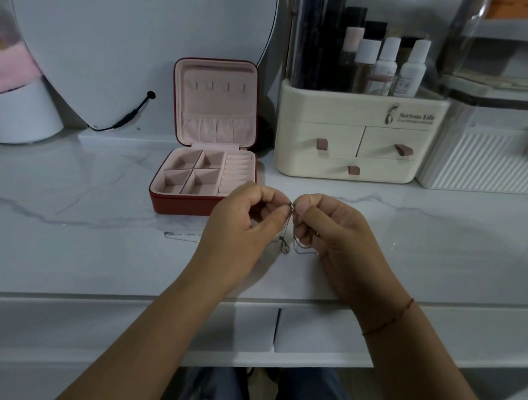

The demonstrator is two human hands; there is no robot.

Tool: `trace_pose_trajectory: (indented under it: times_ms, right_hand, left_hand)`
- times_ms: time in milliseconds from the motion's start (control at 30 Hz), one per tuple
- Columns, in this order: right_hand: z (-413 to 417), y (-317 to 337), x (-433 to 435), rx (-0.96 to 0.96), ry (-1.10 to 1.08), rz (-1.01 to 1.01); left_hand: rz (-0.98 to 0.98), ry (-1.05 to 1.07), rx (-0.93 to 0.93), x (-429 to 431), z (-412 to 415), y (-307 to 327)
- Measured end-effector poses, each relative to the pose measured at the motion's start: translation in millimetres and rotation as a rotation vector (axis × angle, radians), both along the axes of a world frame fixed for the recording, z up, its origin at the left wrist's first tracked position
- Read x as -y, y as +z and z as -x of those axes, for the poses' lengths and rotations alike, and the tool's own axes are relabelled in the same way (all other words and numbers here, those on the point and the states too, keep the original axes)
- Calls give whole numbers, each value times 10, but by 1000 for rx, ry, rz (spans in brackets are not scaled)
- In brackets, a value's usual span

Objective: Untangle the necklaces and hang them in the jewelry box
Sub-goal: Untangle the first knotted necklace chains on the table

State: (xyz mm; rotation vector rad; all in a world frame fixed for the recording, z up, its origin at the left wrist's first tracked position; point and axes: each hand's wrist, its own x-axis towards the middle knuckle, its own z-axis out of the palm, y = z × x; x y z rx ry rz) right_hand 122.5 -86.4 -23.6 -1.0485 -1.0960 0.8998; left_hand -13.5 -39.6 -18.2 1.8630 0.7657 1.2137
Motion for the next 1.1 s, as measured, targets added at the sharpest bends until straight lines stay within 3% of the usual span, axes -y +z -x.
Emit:
trace_pose_trajectory:
  times_ms: [467,867,1100]
  right_hand:
    - [-5,0,-1,36,5,-2]
    - [37,43,37,95,-32,6]
    - [57,56,34,114,-96,5]
  left_hand:
    - [-151,15,7,13,4,6]
    - [-535,184,-189,4,-25,-18]
    - [-183,120,-71,22,-16,12]
